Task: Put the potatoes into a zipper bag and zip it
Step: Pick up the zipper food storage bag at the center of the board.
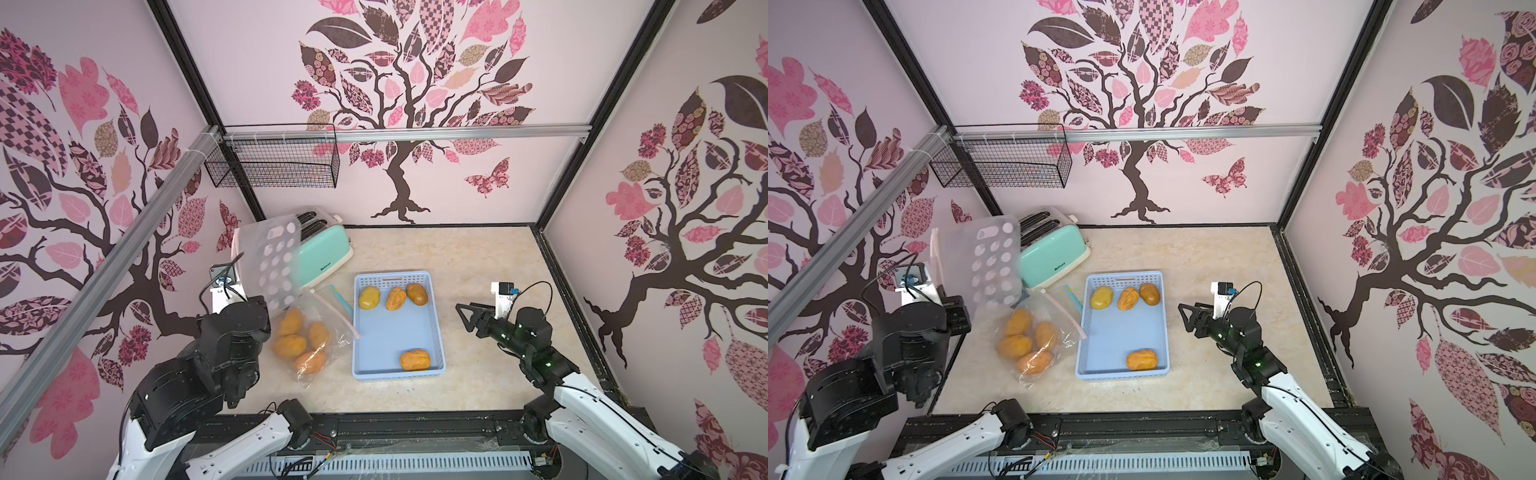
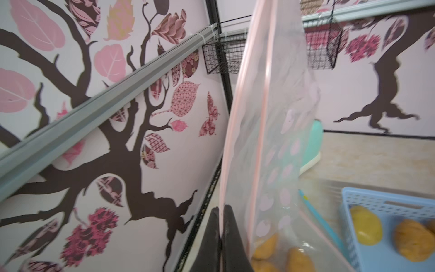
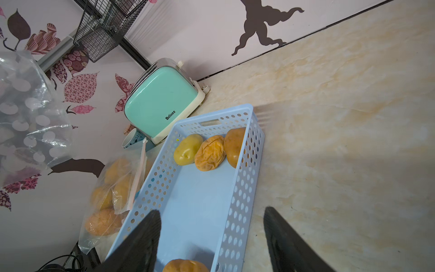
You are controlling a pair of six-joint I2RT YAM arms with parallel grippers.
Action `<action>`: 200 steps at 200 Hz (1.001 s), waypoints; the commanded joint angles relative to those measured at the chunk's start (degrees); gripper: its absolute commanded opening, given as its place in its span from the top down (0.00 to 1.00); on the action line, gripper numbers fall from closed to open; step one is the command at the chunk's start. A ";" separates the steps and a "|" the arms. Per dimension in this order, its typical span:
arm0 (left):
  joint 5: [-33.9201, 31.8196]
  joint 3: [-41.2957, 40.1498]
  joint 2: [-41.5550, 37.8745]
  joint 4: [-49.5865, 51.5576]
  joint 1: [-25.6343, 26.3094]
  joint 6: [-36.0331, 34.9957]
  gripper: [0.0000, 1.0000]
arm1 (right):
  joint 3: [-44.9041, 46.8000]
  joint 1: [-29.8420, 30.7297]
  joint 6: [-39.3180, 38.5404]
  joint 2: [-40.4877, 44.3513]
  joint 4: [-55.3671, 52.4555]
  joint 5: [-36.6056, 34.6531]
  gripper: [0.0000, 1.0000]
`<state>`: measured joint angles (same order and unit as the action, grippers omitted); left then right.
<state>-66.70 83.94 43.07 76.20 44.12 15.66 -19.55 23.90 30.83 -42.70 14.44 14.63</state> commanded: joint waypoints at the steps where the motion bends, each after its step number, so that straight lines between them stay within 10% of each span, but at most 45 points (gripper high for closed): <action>1: 1.42 -1.29 4.07 11.61 -0.45 4.33 1.00 | -1.45 0.15 -0.54 -0.45 1.15 0.85 0.29; 27: 19.66 -9.27 7.73 1.52 -0.51 0.11 1.00 | -1.54 0.13 -0.59 -0.47 0.95 1.12 0.29; 111: 50.06 -23.05 20.12 -16.28 -2.95 -3.37 1.00 | -2.33 0.22 0.32 -4.70 -0.01 7.87 0.37; 200: 54.73 -24.81 15.92 -18.57 -3.60 -5.16 1.00 | -16.94 14.24 -14.81 -19.33 -16.76 4.18 0.39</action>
<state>-13.54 60.40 60.73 59.72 40.75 10.79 -30.70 35.62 24.16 -58.22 7.68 21.45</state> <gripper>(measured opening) 0.047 0.617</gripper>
